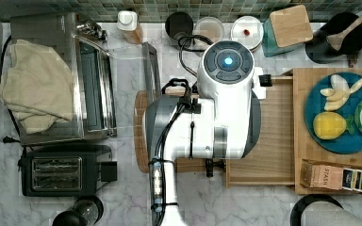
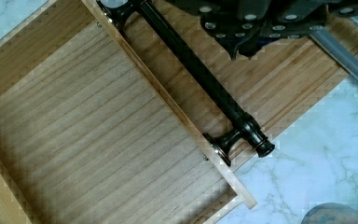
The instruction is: Close the drawer.
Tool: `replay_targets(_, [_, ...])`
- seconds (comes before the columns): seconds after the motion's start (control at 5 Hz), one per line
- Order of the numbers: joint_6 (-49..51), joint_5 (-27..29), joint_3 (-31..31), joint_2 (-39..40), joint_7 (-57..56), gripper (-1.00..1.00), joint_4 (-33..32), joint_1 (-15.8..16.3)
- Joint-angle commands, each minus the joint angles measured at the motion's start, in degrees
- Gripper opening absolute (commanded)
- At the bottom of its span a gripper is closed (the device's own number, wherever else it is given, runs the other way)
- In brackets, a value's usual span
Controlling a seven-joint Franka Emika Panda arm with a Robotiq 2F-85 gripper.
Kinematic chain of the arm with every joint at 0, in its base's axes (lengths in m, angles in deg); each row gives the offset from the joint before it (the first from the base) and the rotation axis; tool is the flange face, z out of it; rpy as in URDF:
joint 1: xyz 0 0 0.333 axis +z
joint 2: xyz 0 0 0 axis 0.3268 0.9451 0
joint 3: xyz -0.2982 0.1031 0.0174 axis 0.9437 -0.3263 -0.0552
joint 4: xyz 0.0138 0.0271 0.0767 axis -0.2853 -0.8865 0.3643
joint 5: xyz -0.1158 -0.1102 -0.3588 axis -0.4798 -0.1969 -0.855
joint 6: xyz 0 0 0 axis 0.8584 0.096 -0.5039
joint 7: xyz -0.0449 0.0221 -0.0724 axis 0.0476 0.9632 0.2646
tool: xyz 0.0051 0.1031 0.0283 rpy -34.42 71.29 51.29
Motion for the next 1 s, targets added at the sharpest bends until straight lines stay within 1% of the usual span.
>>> replay_targets(0.2, [-2.7,0.1,0.1,-2.7,-7.9,-1.00,-4.4,-0.7])
replay_targets(0.4, [-4.6,4.4,-0.5,-4.2,-19.5,-1.00,-7.0,-0.7])
replay_targets(0.6, [-9.6,0.6,-2.9,-5.5,-19.4,-1.00,-10.8,2.7])
replay_targets(0.8, [-15.8,-4.4,-5.7,-8.3,-16.7,-1.00,-17.1,4.7])
replay_targets(1.0, [-17.9,-4.3,-4.7,-9.4,-17.4,-1.00,-20.9,6.8])
